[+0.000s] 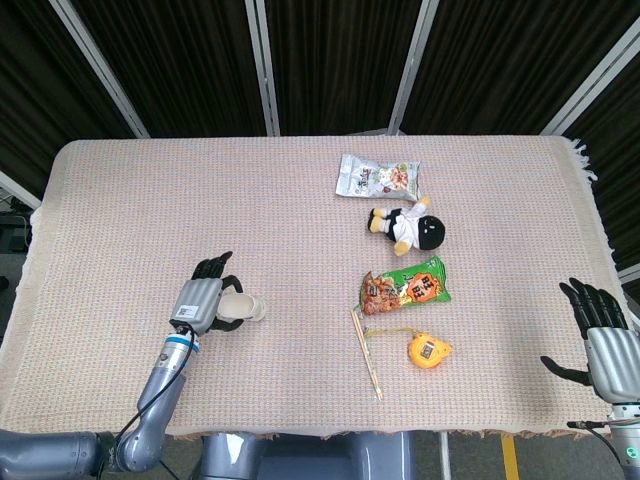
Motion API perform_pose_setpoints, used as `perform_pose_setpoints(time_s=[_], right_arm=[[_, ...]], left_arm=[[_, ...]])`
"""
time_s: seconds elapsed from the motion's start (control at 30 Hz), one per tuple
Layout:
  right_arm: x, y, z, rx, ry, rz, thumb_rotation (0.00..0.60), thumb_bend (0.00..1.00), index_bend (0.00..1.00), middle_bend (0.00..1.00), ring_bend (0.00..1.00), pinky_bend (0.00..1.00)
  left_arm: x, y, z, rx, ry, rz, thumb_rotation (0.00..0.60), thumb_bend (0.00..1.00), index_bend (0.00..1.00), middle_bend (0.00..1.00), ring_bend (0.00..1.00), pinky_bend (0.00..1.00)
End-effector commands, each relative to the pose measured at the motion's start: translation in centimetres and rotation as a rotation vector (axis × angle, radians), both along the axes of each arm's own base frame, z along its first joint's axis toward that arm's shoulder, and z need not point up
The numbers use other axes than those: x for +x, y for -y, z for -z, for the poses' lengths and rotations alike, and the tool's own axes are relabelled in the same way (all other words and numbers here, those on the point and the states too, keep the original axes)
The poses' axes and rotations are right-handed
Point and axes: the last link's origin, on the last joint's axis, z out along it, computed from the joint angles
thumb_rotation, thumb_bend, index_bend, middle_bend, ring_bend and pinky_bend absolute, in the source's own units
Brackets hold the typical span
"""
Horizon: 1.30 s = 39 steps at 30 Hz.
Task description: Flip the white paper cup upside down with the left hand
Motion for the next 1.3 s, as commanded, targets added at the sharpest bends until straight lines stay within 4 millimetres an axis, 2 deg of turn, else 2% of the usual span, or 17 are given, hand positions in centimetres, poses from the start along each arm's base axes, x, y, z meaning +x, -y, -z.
perform_pose_setpoints(time_s=[0.03, 0.23, 0.4, 0.53, 0.73, 1.03, 1.3], right_arm=[[0.0, 0.0, 0.0, 0.001, -0.001, 0.0, 0.6, 0.0, 0.0, 0.0, 0.0, 0.0], [0.1, 0.0, 0.1, 0.003, -0.006, 0.0, 0.6, 0.0, 0.0, 0.0, 0.0, 0.0], [0.2, -0.1, 0.2, 0.001, -0.007, -0.005, 0.6, 0.0, 0.0, 0.0, 0.0, 0.0], [0.3, 0.0, 0.2, -0.001, -0.007, -0.008, 0.6, 0.0, 0.0, 0.0, 0.0, 0.0], [0.2, 0.0, 0.3, 0.004, -0.005, -0.006, 0.6, 0.0, 0.0, 0.0, 0.0, 0.0], [0.2, 0.0, 0.1, 0.0, 0.003, -0.007, 0.6, 0.0, 0.0, 0.0, 0.0, 0.0], [0.2, 0.0, -0.2, -0.003, 0.011, -0.008, 0.6, 0.0, 0.0, 0.0, 0.0, 0.0]], left_arm=[[-2.2, 0.2, 0.1, -0.02, -0.011, -0.039, 0.6, 0.13, 0.43, 0.0, 0.0, 0.0], [-4.6, 0.3, -1.1, -0.02, -0.059, -0.065, 0.6, 0.13, 0.41, 0.0, 0.0, 0.0], [-5.8, 0.4, -2.6, -0.023, -0.153, -0.069, 0.6, 0.11, 0.21, 0.0, 0.0, 0.0], [-5.2, 0.2, -2.8, -0.03, -0.153, -0.084, 0.6, 0.08, 0.16, 0.0, 0.0, 0.0], [-3.5, -0.6, -1.9, -0.025, -0.226, -0.051, 0.6, 0.09, 0.17, 0.0, 0.0, 0.0], [-1.2, -0.8, 0.1, -0.01, -0.385, -0.034, 0.6, 0.09, 0.27, 0.0, 0.0, 0.0], [-0.7, -0.8, 1.4, 0.006, -0.461, -0.026, 0.6, 0.08, 0.36, 0.0, 0.0, 0.0]])
